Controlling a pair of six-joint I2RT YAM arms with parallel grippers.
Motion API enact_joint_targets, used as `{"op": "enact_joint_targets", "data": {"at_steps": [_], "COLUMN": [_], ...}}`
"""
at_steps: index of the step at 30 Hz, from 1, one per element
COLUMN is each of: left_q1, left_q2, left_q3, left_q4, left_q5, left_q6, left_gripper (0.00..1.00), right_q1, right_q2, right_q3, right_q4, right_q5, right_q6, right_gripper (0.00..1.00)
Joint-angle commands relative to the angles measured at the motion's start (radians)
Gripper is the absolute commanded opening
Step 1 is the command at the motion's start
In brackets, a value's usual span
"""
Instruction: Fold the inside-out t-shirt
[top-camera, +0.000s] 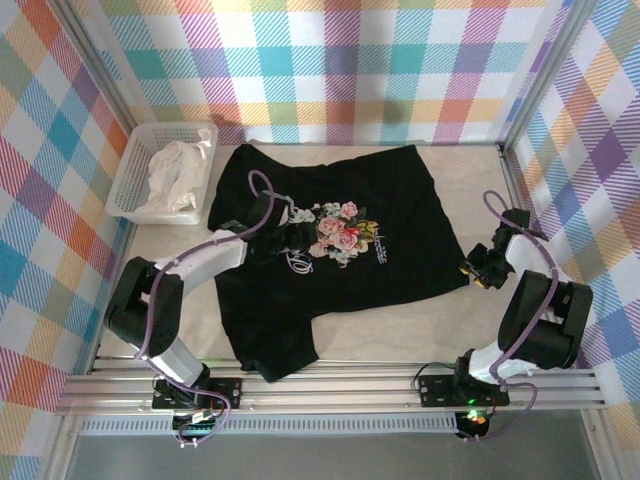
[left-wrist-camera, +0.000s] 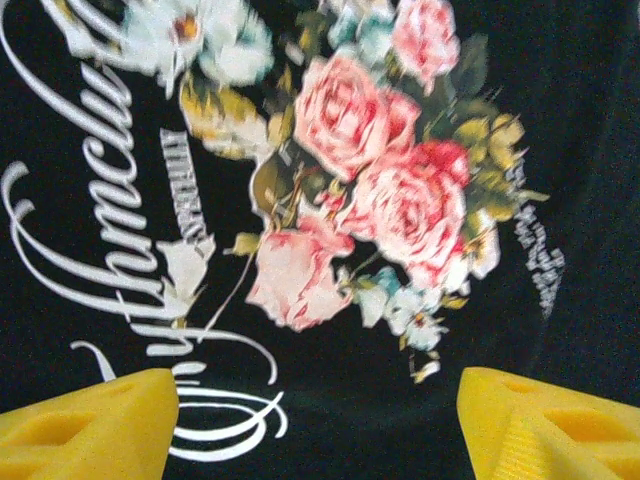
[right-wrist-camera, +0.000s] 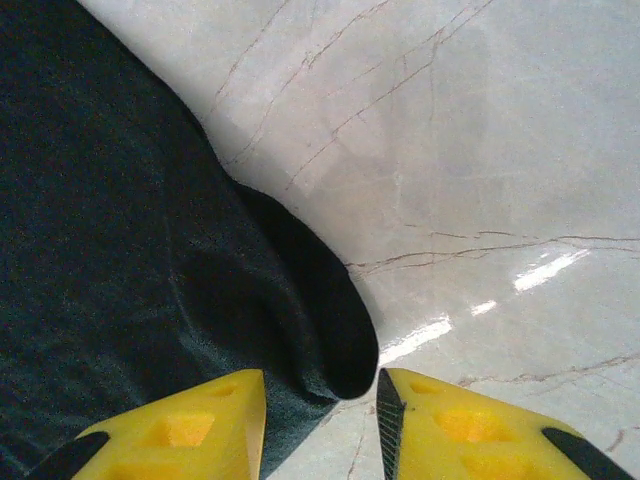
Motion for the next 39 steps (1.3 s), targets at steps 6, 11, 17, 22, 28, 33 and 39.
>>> {"op": "enact_joint_targets", "data": {"at_steps": [6,11,17,22,28,33,39], "left_q1": [-0.021,-0.022,-0.021,-0.022,-0.021,-0.021,-0.022], "left_q2": [0.029,0.029,0.033,0.055,0.059,0.07,0.089], "left_q3": [-0.01,-0.008,-0.007,-0.018,-0.025,-0.026,-0.053], "left_q4": [0.005,0.002,0.002,0.009,0.007,0.008,0.01], "left_q5": [0.015,0.01,0.007,0.002,-0.001,-0.007,-0.006], "left_q6": [0.007,0.011,0.017,0.017,0.025,0.028,0.029], "left_gripper": [0.74,0.74,0.74,0.74,0.74,0.74,0.74], "right_q1": [0.005,0.007,0.006,0.007,0.007,0.007,0.007], "right_q2": [0.039,0.043,0.06,0.047,0.035,0.028,0.024], "right_q3": [-0.028,-0.053,-0.05,-0.029,0.004,0.025,0.029], "right_q4": [-0.018,-0.004,0.024,0.027,0.019,0.009,0.006], "right_q5": [0.004,0.013,0.021,0.048,0.088,0.112,0.09], "right_q6": [0.02,0.027,0.029,0.025,0.009,0.001,0.0], "right_gripper": [0.35,0.36,0.22,0.12,0.07,0.05,0.05]}}
